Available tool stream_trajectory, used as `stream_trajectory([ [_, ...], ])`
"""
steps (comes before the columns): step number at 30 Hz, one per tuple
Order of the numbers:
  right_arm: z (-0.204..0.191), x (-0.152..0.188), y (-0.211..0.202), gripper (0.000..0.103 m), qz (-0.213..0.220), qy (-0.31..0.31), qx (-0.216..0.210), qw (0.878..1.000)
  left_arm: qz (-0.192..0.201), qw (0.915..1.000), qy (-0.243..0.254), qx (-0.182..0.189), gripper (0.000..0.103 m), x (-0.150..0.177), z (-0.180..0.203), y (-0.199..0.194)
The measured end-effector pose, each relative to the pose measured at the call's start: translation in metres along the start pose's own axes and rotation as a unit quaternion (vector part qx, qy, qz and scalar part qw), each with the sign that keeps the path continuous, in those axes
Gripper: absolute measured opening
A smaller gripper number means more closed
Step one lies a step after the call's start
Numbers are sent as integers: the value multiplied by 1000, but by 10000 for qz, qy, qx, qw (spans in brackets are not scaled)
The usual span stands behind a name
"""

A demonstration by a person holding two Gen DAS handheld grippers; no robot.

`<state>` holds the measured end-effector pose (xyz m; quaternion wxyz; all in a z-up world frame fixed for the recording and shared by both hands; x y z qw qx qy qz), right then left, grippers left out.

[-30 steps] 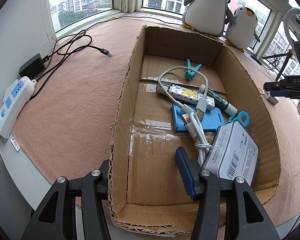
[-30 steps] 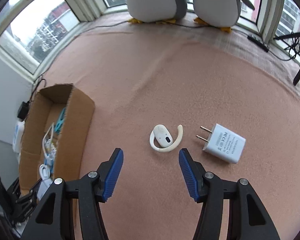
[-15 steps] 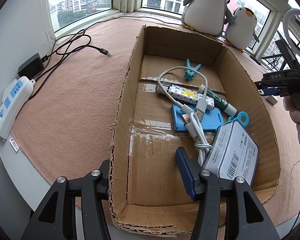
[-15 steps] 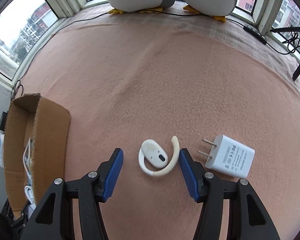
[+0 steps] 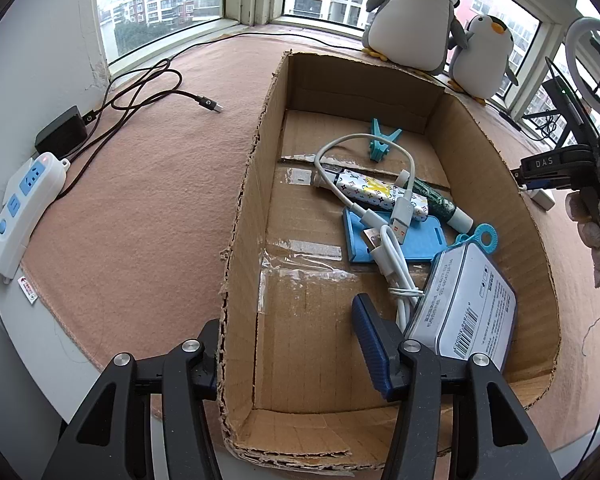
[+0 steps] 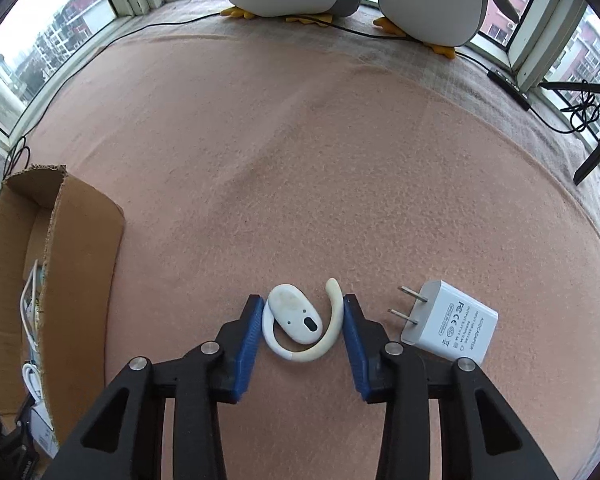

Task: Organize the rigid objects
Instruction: 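Lift the white earbud, carry it into the box and open the right gripper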

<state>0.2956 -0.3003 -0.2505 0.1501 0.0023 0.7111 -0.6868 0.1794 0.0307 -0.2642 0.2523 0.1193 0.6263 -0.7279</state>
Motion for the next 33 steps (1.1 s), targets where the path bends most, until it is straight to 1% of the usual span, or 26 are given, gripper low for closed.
stream_trajectory([
  [6,-1,6,-10,34,60,25,-112,9999,0,10000,2,-1,57,0,1,0],
  [9,-8,6,-24,34,225,-65,-120,9997,4,10000,-2,5,57,0,0,0],
  [11,-16,8,-39,34,387,-156,-207,9989,3,10000,-6,7,57,0,0,0],
  [14,-31,9,-65,34,668,-333,-282,9968,4,10000,-5,8,57,0,0,0],
  [16,-45,2,-77,34,852,-453,-343,9947,4,10000,-8,8,57,0,1,0],
  [21,-89,-14,-99,34,1214,-778,-686,9872,4,10000,-8,8,57,0,1,0],
  [25,-125,-15,-99,34,1280,-1042,-891,9823,4,10000,-6,8,57,0,1,0],
  [28,-148,-15,-94,34,1260,-1200,-960,9801,4,10000,-2,8,57,0,1,0],
  [33,-167,-18,-80,34,1198,-1309,-988,9792,5,10000,-7,10,57,0,1,0],
])
Point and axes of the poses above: each gripper's, at about its wrist camera, not at the fingertips, and y roughly the way its jaws point, z to its right, x to its underside, the point moved 6 cm from there along y, roughly the way its jaws point, and after that the axes turned 8 degrees about -y, right-handed, at the moved point
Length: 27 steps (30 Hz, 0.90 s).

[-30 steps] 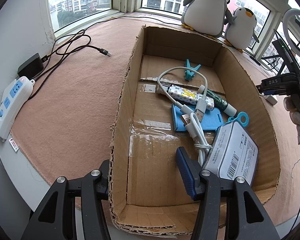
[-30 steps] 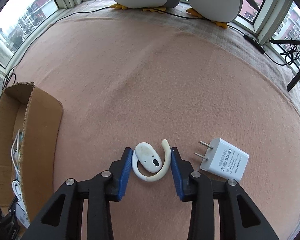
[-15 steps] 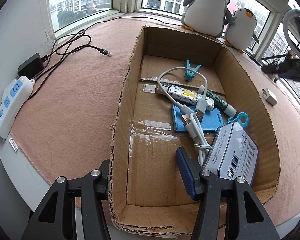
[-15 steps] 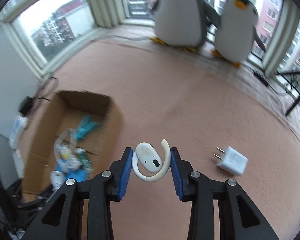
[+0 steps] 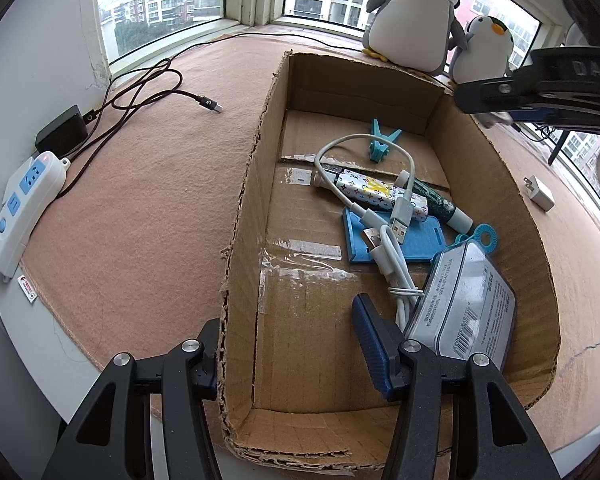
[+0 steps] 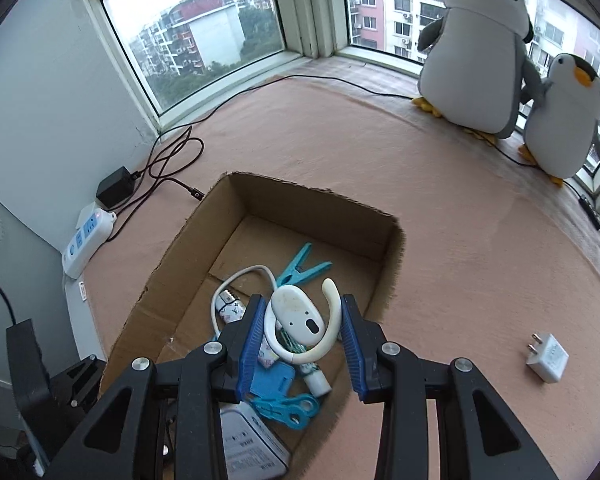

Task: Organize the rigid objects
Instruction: 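Lift the white earbud, carry it into the box and open the right gripper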

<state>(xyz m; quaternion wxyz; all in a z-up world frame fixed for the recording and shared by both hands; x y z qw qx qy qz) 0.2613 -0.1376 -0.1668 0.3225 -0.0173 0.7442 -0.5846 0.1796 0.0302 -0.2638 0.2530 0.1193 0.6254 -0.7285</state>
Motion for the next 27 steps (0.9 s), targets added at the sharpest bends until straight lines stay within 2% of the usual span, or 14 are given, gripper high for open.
stream_trajectory([
  [7,0,-1,14,39,-27,14,76,10000,2,10000,0,3,57,0,0,0],
  [9,1,-1,14,51,-28,10,84,10000,1,10000,1,1,57,0,0,0],
  [11,1,-1,13,57,-2,-6,127,9999,2,10000,1,3,57,0,0,0],
  [27,1,1,11,57,-3,-35,72,10000,3,10000,-1,3,57,0,1,0],
])
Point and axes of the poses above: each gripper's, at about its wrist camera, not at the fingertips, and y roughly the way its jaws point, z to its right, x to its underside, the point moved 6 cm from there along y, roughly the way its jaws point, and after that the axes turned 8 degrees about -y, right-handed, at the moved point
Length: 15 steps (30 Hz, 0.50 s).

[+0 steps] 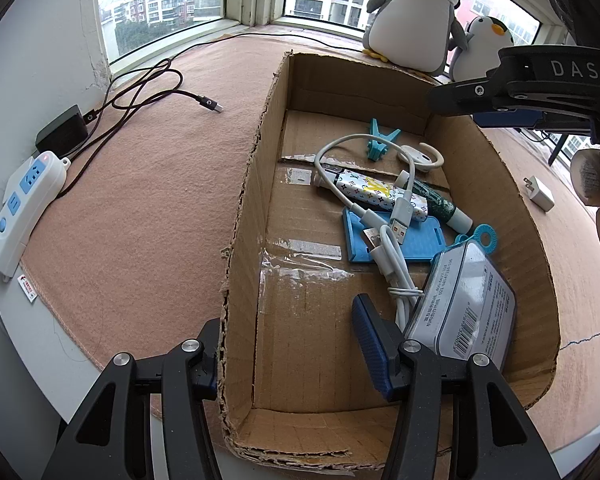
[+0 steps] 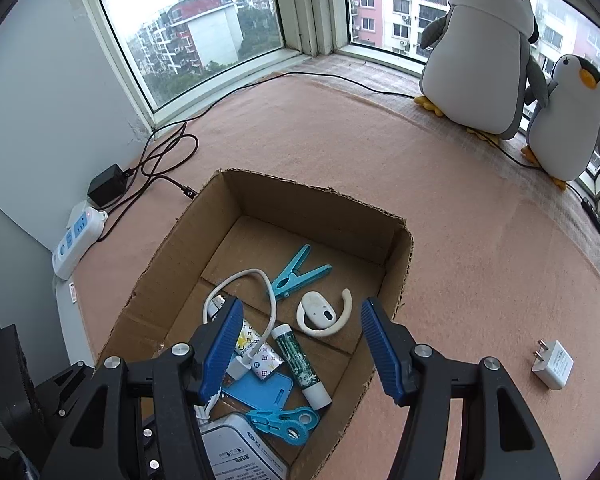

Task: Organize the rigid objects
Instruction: 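Lift the white earbud, carry it into the box and open the right gripper, then move the right gripper to the white wall charger and close on it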

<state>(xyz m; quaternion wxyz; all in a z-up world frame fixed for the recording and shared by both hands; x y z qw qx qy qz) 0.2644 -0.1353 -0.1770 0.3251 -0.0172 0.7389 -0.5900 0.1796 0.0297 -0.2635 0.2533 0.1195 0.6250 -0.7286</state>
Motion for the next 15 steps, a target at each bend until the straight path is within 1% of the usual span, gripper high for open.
stream_trajectory([
  [12,0,1,-3,57,30,-20,-28,10000,2,10000,0,0,57,0,-1,0],
  [15,5,3,-9,57,103,37,-63,9999,-1,10000,7,-6,57,0,-1,-1],
])
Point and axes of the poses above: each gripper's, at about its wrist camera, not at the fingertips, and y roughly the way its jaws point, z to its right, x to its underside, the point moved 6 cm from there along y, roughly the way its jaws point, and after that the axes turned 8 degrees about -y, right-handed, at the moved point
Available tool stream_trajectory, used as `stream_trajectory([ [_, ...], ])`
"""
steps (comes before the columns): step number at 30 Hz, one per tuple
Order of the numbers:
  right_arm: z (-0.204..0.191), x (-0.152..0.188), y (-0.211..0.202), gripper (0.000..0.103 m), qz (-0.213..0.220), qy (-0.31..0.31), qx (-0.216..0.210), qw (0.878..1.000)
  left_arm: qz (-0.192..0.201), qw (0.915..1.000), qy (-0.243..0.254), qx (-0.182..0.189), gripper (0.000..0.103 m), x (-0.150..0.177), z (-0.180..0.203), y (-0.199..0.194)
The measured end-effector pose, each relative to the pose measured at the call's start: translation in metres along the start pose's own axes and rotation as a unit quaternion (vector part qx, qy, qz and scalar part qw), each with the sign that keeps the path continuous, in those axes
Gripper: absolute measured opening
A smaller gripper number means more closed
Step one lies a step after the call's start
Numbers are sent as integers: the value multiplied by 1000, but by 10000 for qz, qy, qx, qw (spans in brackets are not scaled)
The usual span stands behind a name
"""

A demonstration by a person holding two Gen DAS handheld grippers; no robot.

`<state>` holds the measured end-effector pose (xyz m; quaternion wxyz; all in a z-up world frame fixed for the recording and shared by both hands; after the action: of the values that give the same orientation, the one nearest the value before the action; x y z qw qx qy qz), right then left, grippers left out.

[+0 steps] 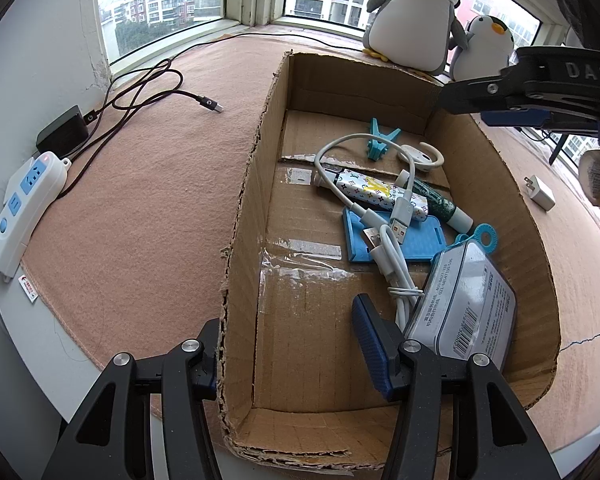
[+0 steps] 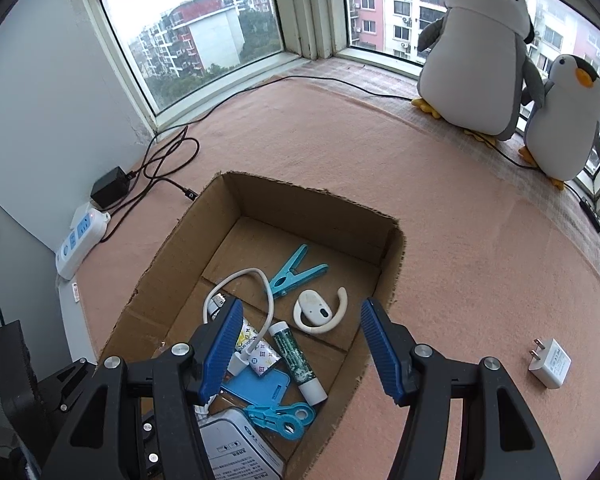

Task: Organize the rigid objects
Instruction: 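Move the right gripper to the white wall charger and close on it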

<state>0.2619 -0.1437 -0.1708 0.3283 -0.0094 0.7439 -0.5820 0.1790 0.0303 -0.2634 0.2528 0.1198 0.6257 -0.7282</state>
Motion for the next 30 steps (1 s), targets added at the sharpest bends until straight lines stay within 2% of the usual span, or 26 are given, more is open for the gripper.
stream_trajectory([
  [6,36,10,-22,57,150,119,17,9998,2,10000,8,-1,57,0,0,0],
  [15,137,47,-51,58,29,424,392,9983,4,10000,-1,-40,57,0,1,-1],
  [23,168,82,-39,58,-528,-521,716,9947,10,10000,-10,-82,57,0,0,-1],
  [30,183,96,-20,58,-806,-725,777,9911,5,9999,5,-114,57,0,0,-1],
])
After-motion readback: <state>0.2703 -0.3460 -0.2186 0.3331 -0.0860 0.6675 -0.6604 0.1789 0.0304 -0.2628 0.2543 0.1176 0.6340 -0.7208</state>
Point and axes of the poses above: each gripper's, at about its wrist camera, not at the fingertips, and y roughly the way its jaws point, z to its right, x to its underside, the point moved 6 cm from there along y, roughly the way its jaws point, and after that the axes turned 8 degrees about -y, right-handed, at the moved point
